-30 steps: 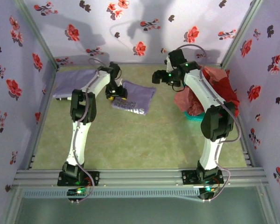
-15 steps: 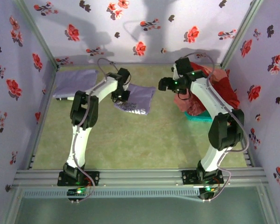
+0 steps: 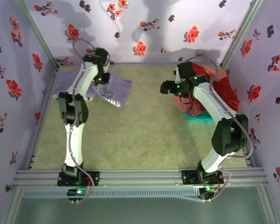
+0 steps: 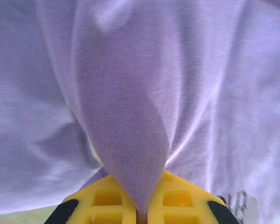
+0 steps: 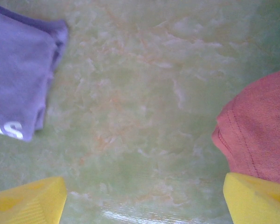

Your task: Fold and stack the t-shirts

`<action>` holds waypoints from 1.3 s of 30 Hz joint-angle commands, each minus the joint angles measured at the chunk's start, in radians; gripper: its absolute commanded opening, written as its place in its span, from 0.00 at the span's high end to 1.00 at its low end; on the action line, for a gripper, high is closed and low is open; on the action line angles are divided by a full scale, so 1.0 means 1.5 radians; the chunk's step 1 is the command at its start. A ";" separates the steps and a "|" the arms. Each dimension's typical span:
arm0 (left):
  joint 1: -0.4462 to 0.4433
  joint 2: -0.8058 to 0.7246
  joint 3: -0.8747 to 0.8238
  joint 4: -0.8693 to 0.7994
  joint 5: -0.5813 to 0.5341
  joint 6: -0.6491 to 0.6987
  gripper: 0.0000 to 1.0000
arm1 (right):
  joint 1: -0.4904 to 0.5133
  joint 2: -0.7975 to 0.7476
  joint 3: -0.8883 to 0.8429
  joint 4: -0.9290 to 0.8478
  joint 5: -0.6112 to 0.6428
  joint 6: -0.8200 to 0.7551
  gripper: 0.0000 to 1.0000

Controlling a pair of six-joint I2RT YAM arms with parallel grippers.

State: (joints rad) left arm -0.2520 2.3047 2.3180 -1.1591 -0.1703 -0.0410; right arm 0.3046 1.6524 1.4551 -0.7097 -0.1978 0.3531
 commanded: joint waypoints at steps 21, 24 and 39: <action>0.162 -0.026 0.201 -0.098 0.085 0.055 1.00 | -0.001 0.007 0.036 -0.028 -0.009 0.004 0.12; 0.185 -0.024 0.218 -0.099 0.090 0.039 1.00 | 0.002 0.013 0.047 -0.034 -0.009 0.002 0.12; 0.268 0.011 0.201 -0.054 0.175 0.029 1.00 | 0.011 0.036 0.078 -0.045 -0.011 0.001 0.12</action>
State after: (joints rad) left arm 0.1207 2.3108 2.6083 -1.2881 0.0402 0.0032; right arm 0.3126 1.6947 1.5333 -0.7498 -0.2062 0.3523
